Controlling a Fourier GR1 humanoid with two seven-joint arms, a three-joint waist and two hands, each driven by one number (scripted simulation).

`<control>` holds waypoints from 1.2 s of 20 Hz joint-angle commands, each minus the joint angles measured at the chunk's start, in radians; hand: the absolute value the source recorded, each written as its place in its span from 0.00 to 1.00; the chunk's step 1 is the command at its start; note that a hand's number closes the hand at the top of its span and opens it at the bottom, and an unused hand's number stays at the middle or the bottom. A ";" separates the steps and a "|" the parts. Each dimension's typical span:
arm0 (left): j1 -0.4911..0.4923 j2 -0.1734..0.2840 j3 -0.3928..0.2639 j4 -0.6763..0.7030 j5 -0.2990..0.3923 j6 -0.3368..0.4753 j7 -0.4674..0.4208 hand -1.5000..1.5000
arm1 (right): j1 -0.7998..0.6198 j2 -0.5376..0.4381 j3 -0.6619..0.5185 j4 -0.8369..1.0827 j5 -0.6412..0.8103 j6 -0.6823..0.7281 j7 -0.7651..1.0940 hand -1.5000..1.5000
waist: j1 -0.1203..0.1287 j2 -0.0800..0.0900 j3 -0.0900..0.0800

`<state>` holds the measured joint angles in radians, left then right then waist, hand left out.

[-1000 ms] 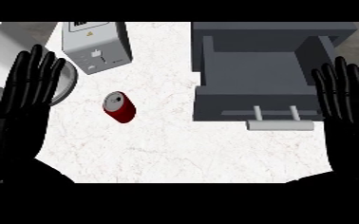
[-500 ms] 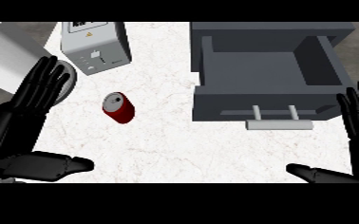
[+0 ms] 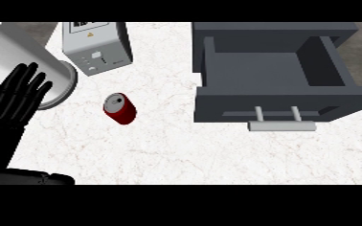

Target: Pick up the can, place it into the drawer and close the drawer

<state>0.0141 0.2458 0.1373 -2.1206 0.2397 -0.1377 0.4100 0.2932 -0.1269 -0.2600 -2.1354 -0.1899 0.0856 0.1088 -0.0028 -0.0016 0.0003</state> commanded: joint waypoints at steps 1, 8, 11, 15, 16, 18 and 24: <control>0.042 -0.014 0.033 -0.027 0.051 -0.026 0.027 0.00 | 0.007 -0.002 -0.053 0.046 -0.024 0.047 -0.039 0.00 | 0.002 0.000 0.000; -0.022 -0.053 0.070 -0.008 0.146 0.062 0.139 0.00 | 0.080 -0.020 -0.130 -0.050 -0.128 0.118 -0.007 0.00 | -0.004 0.000 0.000; -0.105 -0.031 0.103 0.027 0.218 0.098 0.216 0.00 | 0.044 -0.051 -0.186 0.033 -0.173 0.143 -0.017 0.00 | -0.004 0.001 0.000; -0.086 -0.047 0.102 0.065 0.229 0.070 0.188 0.00 | 0.154 0.032 -0.148 -0.043 -0.123 0.192 -0.052 0.00 | -0.005 0.000 0.000; -0.081 -0.105 0.022 0.062 0.155 0.105 0.165 0.00 | 0.100 -0.020 -0.199 -0.061 -0.185 0.172 0.010 0.00 | -0.005 0.001 0.000; -0.094 -0.071 0.081 0.118 0.198 0.073 0.156 0.00 | 0.134 -0.019 -0.238 0.000 -0.199 0.244 -0.052 0.00 | -0.004 0.001 0.000; -0.157 -0.137 -0.002 0.266 0.075 0.114 0.057 0.00 | 0.187 0.048 -0.244 -0.056 -0.192 0.283 -0.054 0.00 | -0.007 0.001 0.000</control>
<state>-0.1124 0.1287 0.1585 -1.9190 0.3598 -0.0458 0.4954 0.4243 -0.1149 -0.4879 -2.1456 -0.3699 0.3234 0.0597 -0.0085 -0.0003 0.0001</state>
